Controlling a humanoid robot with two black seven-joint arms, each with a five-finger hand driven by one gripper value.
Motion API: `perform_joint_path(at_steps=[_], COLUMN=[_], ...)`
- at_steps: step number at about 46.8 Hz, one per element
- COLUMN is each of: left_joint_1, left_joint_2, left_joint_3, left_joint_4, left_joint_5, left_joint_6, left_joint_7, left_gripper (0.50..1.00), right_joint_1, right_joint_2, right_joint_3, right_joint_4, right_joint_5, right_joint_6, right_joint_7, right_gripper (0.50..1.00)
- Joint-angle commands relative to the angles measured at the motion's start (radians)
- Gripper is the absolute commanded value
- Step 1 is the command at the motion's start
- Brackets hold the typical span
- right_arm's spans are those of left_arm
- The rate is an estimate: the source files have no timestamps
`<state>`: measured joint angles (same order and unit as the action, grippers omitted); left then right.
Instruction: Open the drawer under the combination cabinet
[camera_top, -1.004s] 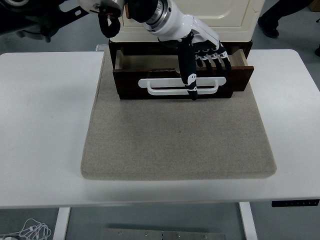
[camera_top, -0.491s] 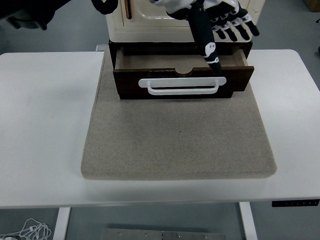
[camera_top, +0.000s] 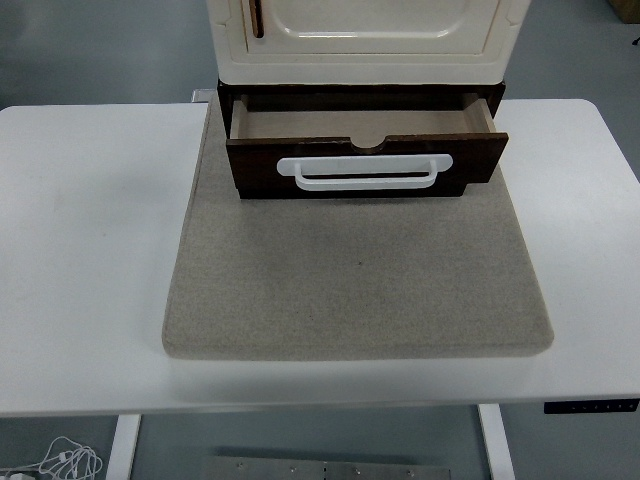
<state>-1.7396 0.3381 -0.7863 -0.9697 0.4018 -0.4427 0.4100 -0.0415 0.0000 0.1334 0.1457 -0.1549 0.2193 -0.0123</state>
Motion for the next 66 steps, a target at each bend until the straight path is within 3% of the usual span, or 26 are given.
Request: perform_joint_path(at_steps=[1, 10, 16, 20, 25, 35, 41, 57, 66], left_joint_1=[-0.009, -0.037, -0.038, -0.034, -0.025, 0.024, 0.086, 0.325, 0.469], left_joint_2=[0.016, 0.042, 0.067, 0.07, 0.073, 0.084, 0.085, 0.085, 0.085], left_joint_3=[-0.048, -0.076, -0.085, -0.094, -0.103, -0.1, -0.094, -0.106, -0.105], left_joint_4=[0.025, 0.098, 0.117, 0.147, 0.235, 0.425, 0.479, 0.493, 0.493], left_joint_5=[-0.001, -0.011, -0.015, -0.017, -0.023, -0.113, -0.175, -0.297, -0.417], left_joint_6=[0.058, 0.189, 0.369, 0.487, 0.565, 0.576, 0.565, 0.55, 0.447], left_joint_7=[-0.037, -0.186, -0.283, -0.313, -0.313, -0.313, -0.313, -0.323, -0.398], left_gripper=[1.0, 1.0, 1.0, 1.0, 1.0, 1.0, 1.0, 1.0, 1.0], right_joint_1=[0.0, 0.0, 0.0, 0.0, 0.0, 0.0, 0.0, 0.0, 0.0], right_joint_2=[0.0, 0.0, 0.0, 0.0, 0.0, 0.0, 0.0, 0.0, 0.0], right_joint_3=[0.0, 0.0, 0.0, 0.0, 0.0, 0.0, 0.0, 0.0, 0.0], right_joint_4=[0.0, 0.0, 0.0, 0.0, 0.0, 0.0, 0.0, 0.0, 0.0], right_joint_5=[0.0, 0.0, 0.0, 0.0, 0.0, 0.0, 0.0, 0.0, 0.0], right_joint_6=[0.0, 0.0, 0.0, 0.0, 0.0, 0.0, 0.0, 0.0, 0.0], right_joint_7=[0.0, 0.0, 0.0, 0.0, 0.0, 0.0, 0.0, 0.0, 0.0], right_gripper=[0.926, 0.926, 0.926, 0.926, 0.926, 0.926, 0.926, 0.926, 0.926])
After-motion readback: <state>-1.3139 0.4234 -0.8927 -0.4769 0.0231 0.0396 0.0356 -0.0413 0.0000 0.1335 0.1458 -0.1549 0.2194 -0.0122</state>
